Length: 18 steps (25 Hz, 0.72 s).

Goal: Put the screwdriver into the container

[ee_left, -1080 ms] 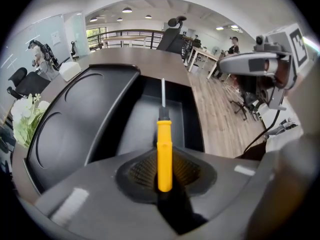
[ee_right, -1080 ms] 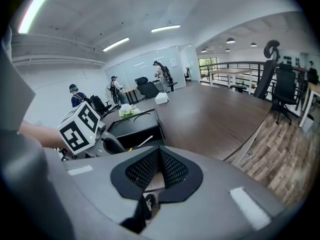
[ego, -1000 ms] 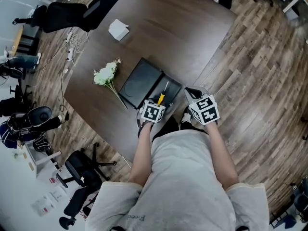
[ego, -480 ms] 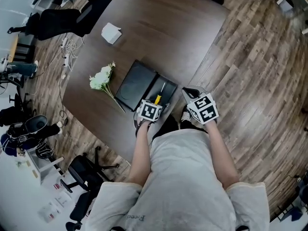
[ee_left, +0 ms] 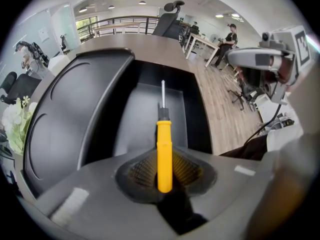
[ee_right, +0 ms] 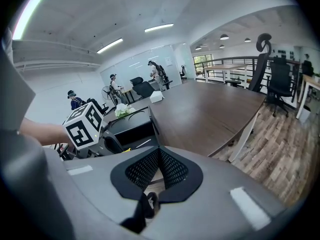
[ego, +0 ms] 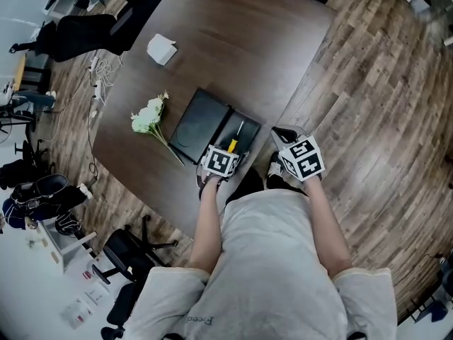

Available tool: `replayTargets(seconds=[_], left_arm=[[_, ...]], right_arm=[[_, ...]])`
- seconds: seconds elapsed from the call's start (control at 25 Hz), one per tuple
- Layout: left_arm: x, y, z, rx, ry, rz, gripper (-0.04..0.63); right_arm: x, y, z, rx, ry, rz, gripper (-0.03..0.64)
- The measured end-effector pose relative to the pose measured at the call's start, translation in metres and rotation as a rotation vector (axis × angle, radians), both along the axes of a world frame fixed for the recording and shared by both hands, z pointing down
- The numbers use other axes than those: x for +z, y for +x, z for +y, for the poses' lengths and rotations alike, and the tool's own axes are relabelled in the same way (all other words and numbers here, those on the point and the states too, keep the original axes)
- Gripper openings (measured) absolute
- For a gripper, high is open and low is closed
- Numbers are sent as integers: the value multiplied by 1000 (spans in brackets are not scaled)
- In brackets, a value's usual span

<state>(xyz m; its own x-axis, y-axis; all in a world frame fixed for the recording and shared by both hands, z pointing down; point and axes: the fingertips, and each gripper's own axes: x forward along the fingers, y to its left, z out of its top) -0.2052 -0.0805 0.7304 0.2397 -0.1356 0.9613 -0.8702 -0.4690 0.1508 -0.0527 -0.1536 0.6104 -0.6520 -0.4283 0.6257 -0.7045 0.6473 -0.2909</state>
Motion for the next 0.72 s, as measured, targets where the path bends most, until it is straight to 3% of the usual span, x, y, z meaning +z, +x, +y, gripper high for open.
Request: replayTargets(seconds=[0.72], left_arm=[[-1, 0, 0, 27, -20, -28, 143]], right_arm=[[3, 16, 5, 55, -8, -7, 0]])
